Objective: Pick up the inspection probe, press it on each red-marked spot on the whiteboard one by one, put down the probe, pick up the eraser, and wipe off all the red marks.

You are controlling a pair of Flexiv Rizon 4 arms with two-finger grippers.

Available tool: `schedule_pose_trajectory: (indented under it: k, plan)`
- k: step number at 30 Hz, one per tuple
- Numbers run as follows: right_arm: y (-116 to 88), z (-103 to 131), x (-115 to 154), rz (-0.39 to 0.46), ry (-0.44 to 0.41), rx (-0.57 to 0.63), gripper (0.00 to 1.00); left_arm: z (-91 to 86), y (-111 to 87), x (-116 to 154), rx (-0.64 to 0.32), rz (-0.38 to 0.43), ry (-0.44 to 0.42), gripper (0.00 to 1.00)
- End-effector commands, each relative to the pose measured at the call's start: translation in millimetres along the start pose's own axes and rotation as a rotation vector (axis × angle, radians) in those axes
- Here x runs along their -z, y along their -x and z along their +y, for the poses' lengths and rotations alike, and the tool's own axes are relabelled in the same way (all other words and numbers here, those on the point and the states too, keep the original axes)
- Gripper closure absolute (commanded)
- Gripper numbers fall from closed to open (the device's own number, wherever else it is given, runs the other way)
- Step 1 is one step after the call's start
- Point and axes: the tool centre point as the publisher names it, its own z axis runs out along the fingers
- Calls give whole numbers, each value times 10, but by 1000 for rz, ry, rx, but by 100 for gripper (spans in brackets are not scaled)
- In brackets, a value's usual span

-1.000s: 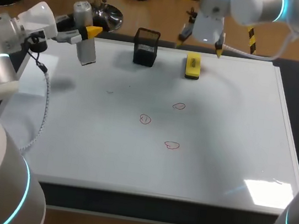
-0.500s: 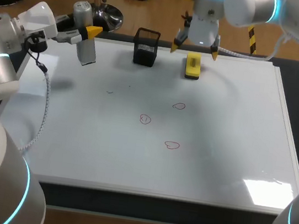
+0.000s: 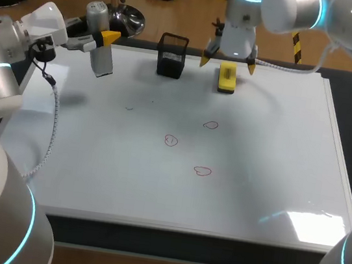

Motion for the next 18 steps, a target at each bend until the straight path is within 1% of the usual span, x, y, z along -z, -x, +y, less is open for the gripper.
schedule_pose_trajectory:
  k: [1, 8, 18]
  plan:
    - [48, -48, -46, 11, 12, 4, 0, -4, -5, -4, -2, -3, -3, 100]
    - [91, -50, -96, 18, 21, 18, 0, -4, -5, -4, -2, -3, -3, 100]
    - [51, -5, -143, 39, 37, 27, 0, -4, -5, -4, -2, -3, -3, 100]
